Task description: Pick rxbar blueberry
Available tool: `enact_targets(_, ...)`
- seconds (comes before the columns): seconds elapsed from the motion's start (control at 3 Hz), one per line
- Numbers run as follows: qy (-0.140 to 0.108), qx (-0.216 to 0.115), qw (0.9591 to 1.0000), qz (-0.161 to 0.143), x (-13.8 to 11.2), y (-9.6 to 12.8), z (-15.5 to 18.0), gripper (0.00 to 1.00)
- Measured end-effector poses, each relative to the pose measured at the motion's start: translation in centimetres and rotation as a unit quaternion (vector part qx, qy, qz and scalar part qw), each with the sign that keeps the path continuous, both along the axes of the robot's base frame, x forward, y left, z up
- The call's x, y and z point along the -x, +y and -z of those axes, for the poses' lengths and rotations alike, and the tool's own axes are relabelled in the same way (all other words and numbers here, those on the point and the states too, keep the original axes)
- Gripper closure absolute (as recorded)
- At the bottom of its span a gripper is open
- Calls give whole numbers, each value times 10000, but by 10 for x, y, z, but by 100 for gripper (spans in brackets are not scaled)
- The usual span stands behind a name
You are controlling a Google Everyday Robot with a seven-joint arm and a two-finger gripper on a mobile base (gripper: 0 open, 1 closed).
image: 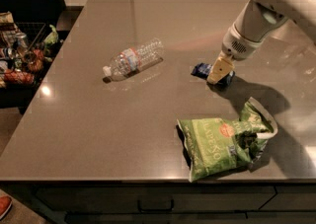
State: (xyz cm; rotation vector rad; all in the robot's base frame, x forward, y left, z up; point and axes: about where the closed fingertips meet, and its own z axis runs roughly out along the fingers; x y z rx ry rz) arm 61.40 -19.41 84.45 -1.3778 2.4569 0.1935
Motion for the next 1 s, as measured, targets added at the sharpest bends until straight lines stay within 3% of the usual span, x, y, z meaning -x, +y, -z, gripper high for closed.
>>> enact_targets(0.33, -43, 11, 10000, -41, 1, 3, -5, 83)
enact_targets(0.67, -162, -109, 9997, -163, 3, 11, -24, 100)
enact_targets(1.0, -330, -275, 9983, -392, 6, 25, -55, 100)
